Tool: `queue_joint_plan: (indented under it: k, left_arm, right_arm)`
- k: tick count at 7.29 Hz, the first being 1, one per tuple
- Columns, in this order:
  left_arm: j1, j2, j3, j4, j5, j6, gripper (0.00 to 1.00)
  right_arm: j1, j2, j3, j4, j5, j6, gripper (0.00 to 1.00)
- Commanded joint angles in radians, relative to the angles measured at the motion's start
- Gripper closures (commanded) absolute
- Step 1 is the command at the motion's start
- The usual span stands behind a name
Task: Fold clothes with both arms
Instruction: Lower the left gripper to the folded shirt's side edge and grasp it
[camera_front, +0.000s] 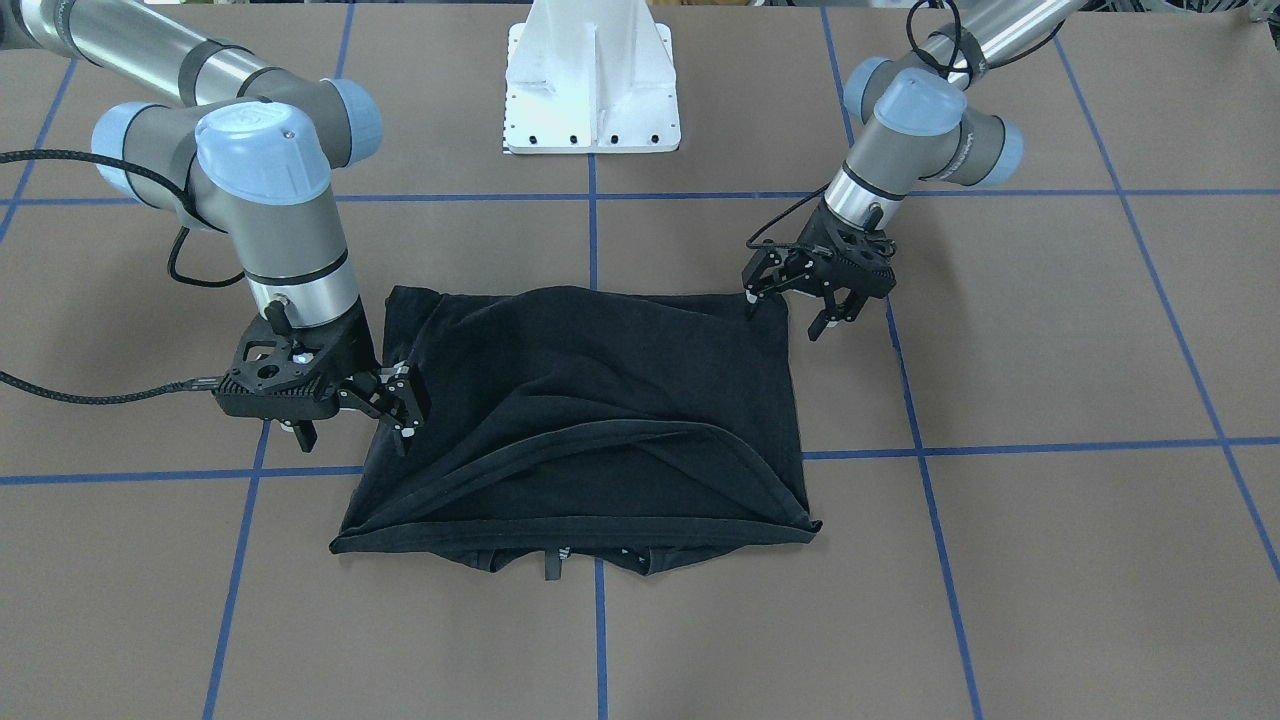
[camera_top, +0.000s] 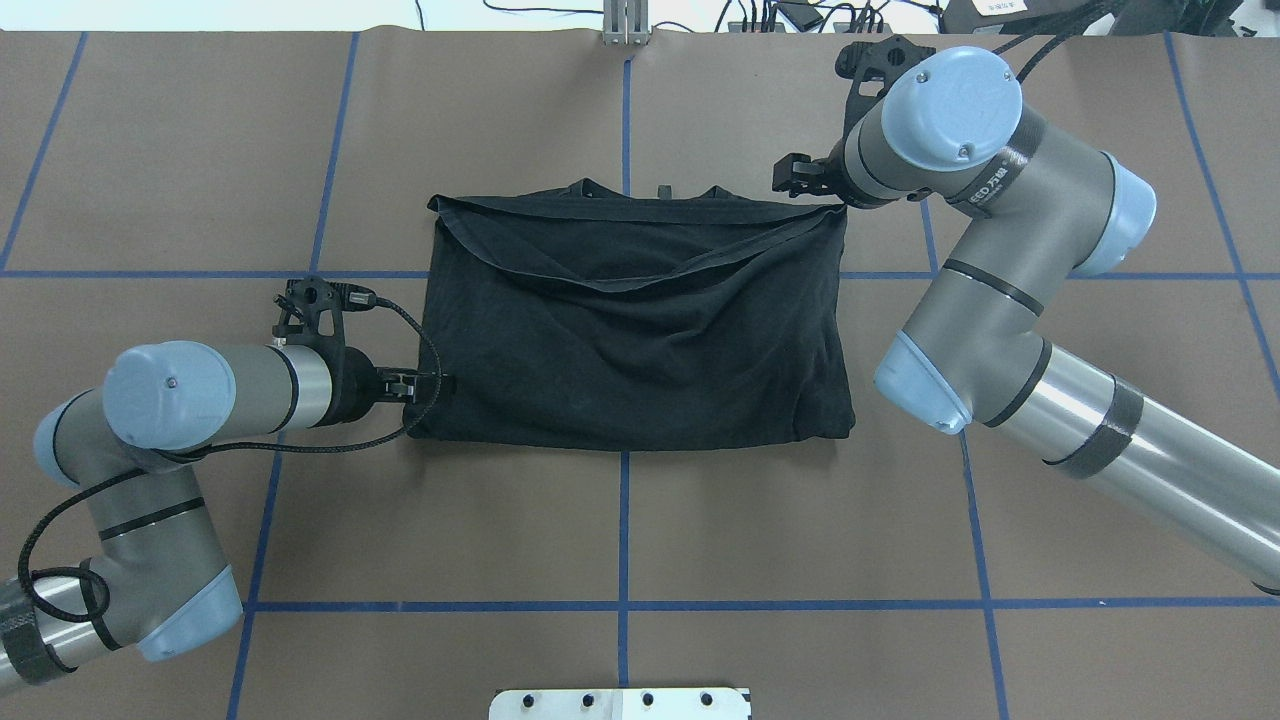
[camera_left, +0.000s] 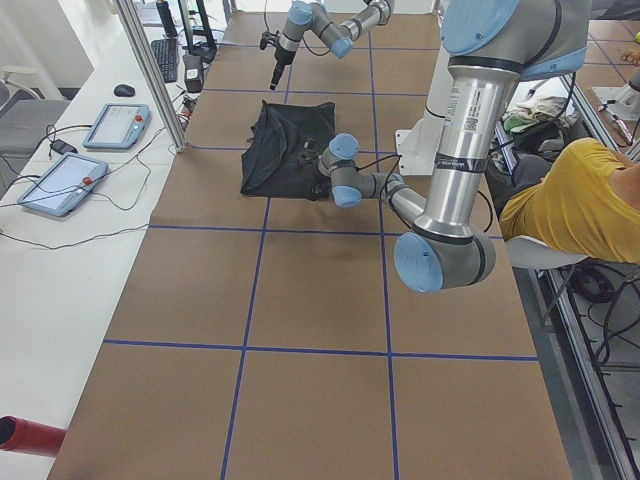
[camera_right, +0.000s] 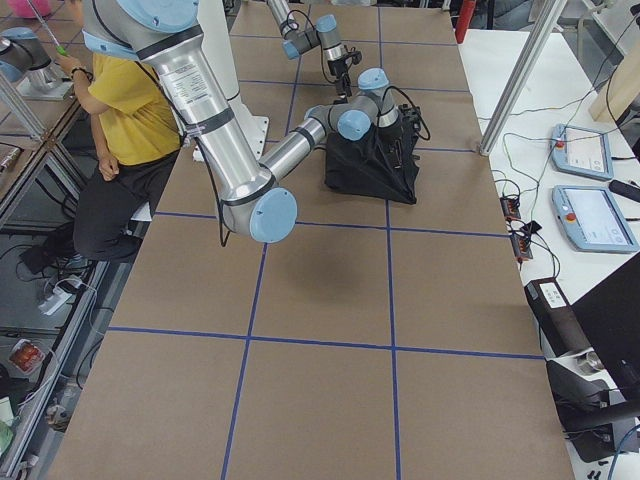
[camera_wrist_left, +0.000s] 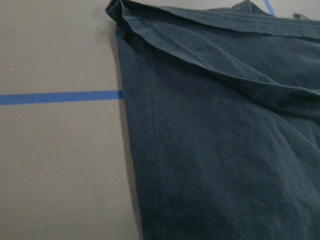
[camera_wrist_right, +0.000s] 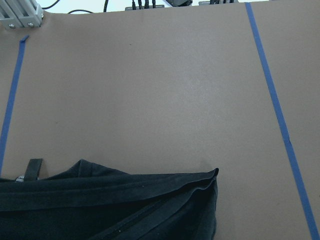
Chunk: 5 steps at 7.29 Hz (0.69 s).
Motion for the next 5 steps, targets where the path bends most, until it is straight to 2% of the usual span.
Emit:
queue_joint_plan:
  k: [1, 2, 4, 5]
  left_arm:
    - [0.041, 0.007, -0.005, 0.0, 0.0, -0.002, 0.15]
    - [0.047, 0.018, -0.005, 0.0, 0.0, -0.002, 0.27]
    - [0.05, 0.033, -0.01, 0.0, 0.0, -0.002, 0.35]
    - [0.05, 0.036, -0.016, 0.0, 0.0, -0.002, 0.51]
  right_arm:
    - [-0.003, 0.0, -0.002, 0.0, -0.004, 0.002, 0.0]
    - [-0.003, 0.0, -0.002, -0.001, -0.005, 0.003, 0.0]
    - [-0.005, 0.0, -0.001, 0.0, -0.005, 0.003, 0.0]
    - [-0.008, 0.001, -0.001, 0.0, -0.007, 0.006, 0.0]
